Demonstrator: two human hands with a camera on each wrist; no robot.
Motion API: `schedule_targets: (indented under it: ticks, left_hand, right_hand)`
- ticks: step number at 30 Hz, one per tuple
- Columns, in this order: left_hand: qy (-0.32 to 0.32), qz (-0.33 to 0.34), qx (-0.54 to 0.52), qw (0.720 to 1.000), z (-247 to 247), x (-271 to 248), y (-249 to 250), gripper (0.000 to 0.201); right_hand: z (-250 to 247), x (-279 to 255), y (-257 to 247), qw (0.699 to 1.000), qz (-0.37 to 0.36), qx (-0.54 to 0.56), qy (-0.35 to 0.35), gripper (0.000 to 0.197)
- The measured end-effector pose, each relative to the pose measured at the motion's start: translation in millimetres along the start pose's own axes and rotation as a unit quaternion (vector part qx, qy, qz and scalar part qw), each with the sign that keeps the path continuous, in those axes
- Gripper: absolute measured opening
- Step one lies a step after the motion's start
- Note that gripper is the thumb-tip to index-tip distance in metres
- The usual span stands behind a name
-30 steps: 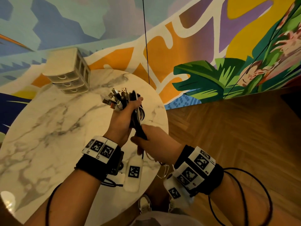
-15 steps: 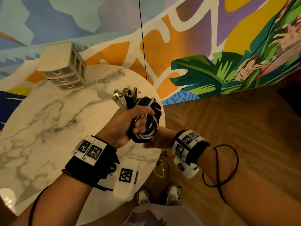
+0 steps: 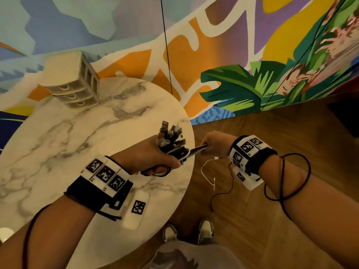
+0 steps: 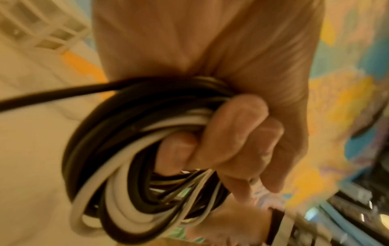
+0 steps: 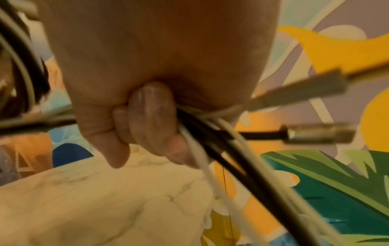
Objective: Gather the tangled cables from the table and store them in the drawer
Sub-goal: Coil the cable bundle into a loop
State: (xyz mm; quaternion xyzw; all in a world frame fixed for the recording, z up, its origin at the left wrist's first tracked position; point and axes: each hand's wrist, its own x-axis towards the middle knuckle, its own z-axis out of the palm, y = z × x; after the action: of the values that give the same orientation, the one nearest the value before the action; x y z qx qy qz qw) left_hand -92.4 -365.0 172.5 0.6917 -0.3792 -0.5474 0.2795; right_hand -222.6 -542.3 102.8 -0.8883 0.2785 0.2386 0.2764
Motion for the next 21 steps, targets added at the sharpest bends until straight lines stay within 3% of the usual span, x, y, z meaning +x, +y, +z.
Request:
schedule_targets:
  ticks: [3,7,10,12,17,21]
  left_hand:
    - [0.021,-0.022,0.07,0.997,6.4,10.5,-8.0,0.019]
    - [0.15,-0.027,0.088,0.984,11.5,23.2,-17.5,0.015]
    - [0.238,-0.01,0.04,0.97,14.3,31.6,-20.8,0.013]
    - [0.272,0.012,0.006,0.962,17.1,35.4,-19.0,0.009]
    - [0.315,0.034,-0.017,0.948,19.8,41.3,-16.1,0.008]
    - [0.308,0.043,0.016,0.95,19.1,39.0,-18.8,0.013]
  right_hand:
    - [-2.6,-3.3,-5.4,1.0,-0.009,0.016,0.011,0.017]
    - [-8.5,-6.5,-16.7,0.996,-0.042,0.079,0.018,0.028]
    - [-9.2,-11.4,-28.0,0.957,-0.037,0.287,0.026,0.038]
    - [-8.3,-13.1,-34.7,0.932,-0.034,0.356,0.061,0.042]
    - [-8.8,-10.1,-43.0,0.929,-0.044,0.349,0.115,0.04]
    - [-9.2,-6.3,-43.1,0.955,-0.066,0.247,0.15,0.041]
